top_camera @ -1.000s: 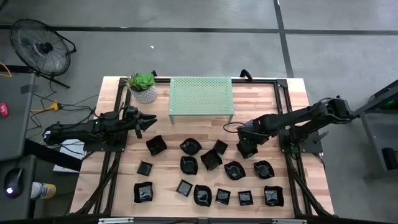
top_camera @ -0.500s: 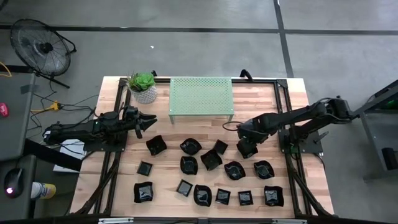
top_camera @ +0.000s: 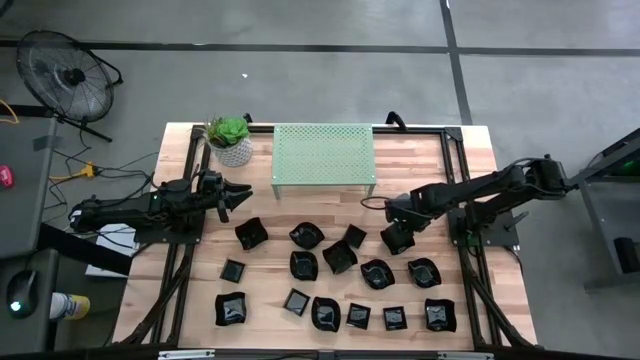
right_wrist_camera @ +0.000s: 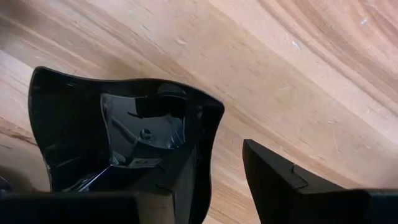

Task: Pick & Place Mini shaped plates
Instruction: Put the distorted square plate on the shelf

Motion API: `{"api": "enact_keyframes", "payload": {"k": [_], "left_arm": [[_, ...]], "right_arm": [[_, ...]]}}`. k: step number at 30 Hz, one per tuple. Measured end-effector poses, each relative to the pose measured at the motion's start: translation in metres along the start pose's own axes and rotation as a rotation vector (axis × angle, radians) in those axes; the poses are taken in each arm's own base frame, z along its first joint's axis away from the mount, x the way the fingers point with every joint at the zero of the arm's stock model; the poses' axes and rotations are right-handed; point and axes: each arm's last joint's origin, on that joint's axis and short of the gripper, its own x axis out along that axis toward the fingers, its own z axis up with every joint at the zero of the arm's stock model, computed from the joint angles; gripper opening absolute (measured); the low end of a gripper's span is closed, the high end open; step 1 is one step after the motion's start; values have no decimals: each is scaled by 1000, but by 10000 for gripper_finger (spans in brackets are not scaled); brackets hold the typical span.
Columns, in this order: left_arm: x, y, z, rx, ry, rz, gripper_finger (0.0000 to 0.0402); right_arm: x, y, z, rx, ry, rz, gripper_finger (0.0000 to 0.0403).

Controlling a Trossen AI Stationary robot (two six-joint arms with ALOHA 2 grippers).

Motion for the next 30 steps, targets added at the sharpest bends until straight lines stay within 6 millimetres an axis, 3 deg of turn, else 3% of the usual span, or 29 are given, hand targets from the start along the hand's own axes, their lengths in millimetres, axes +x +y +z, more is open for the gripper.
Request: {"api": "enact_keyframes", "payload": {"k": [30], "left_arm": [[0,0,0,0,0,0,134]], "right_arm": [[-5,3,1,-34,16,20,4]]}}
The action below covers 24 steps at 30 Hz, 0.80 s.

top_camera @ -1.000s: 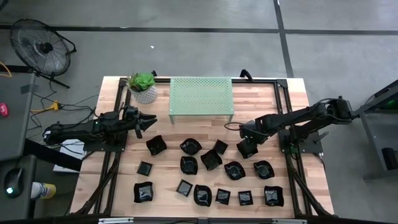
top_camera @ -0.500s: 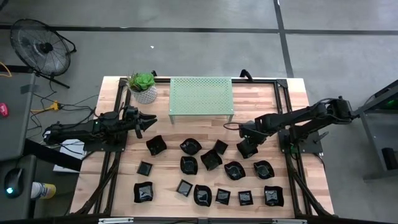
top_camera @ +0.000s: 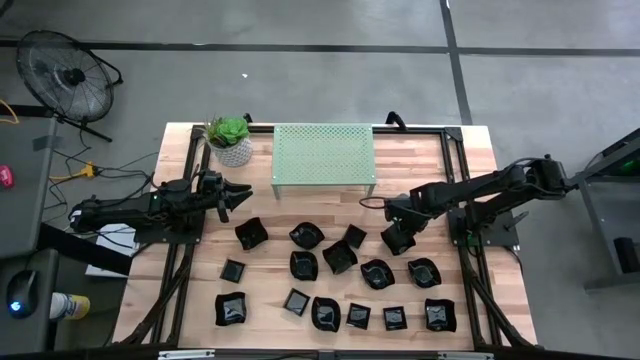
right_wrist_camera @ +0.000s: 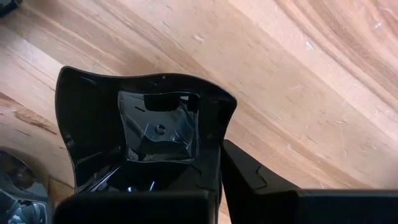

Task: Pick & Place Mini shaped plates
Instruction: Put the distorted square plate on the shelf

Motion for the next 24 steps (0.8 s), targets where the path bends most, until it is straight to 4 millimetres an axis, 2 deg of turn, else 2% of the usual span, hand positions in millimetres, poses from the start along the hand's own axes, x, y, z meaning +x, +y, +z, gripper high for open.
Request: {"api": "enact_keyframes", "payload": {"k": [16,24], "left_arm": [[0,0,0,0,0,0,134],[0,0,0,0,0,0,134]], "right_arm": [[-1,1,-1,1,41,17,1],[-28,8,9,11,52,16,0]]}}
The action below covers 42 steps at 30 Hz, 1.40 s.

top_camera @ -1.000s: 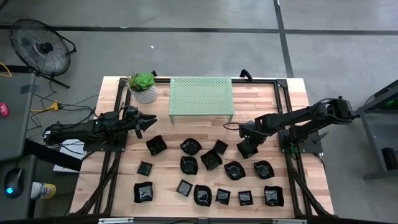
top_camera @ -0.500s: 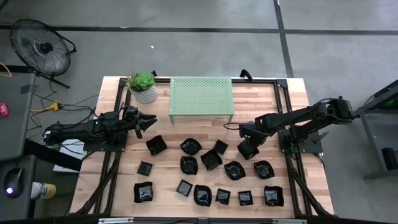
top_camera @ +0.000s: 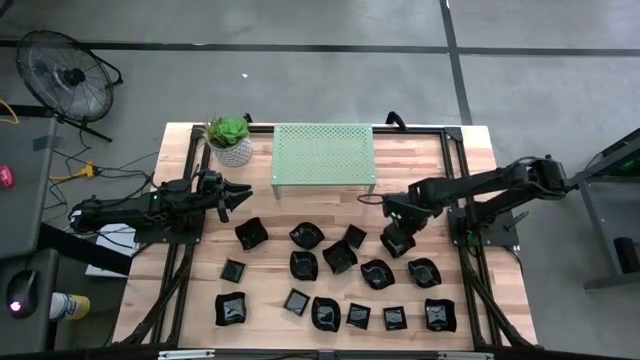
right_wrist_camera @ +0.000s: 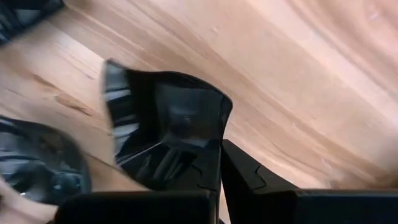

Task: Pick & Place Mini shaped plates
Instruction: Put the distorted square plate on the shelf

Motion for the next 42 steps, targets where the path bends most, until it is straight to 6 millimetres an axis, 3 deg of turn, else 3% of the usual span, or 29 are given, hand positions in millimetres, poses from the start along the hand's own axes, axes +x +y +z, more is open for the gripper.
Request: {"api": "enact_keyframes", "payload": {"k": [8,15,21,26,34,42], "left_arm": [[0,0,0,0,0,0,133],[0,0,0,0,0,0,133],[0,0,0,0,0,0,134],[0,0,0,0,0,0,134],[0,0,0,0,0,0,133],[0,0,0,0,0,0,133]], "right_arm": [[-43,8,22,-13,-81,47,0],[-98,11,44,-20,-210,119,0],[-146,-1,67,18,-375,172,0],[-171,-23,86,100,-462,208,0],[-183,-47,120,192,-548,405,0],[-162,-56,158,239,-453,452,0]]}}
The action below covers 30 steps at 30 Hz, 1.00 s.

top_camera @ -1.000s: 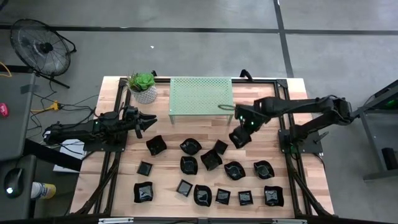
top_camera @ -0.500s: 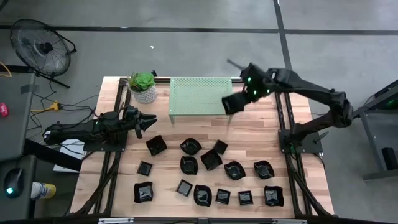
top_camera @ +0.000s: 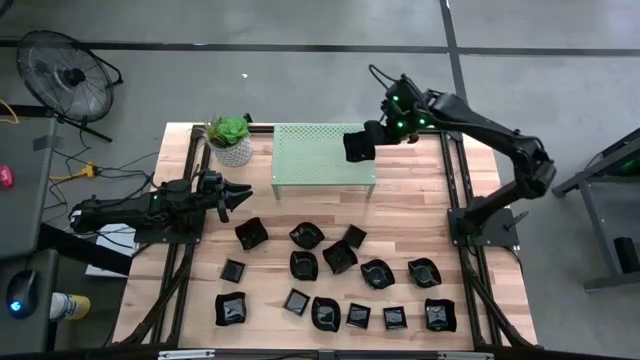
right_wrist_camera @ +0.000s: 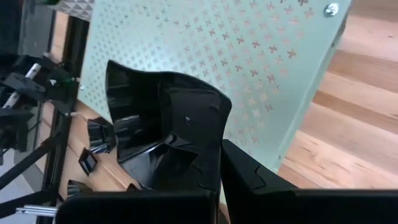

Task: Pick & Place Mini shaped plates
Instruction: Put the distorted square plate on the shelf

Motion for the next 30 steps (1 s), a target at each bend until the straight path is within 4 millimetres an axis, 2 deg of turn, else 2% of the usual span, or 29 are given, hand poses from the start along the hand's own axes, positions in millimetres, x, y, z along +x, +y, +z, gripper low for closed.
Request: {"api": "enact_keyframes", "payload": {"k": [6,14,22,30], "left_arm": [[0,0,0,0,0,0,134],[0,0,0,0,0,0,134],[0,0,0,0,0,0,134],[0,0,0,0,0,0,134]], "right_arm": [[8,-2,26,21,6,-14,0],[16,-14,57,85,12,-65,0],[36,-23,56,106,114,-137,0],[38,-20,54,124,111,-134,0]]}}
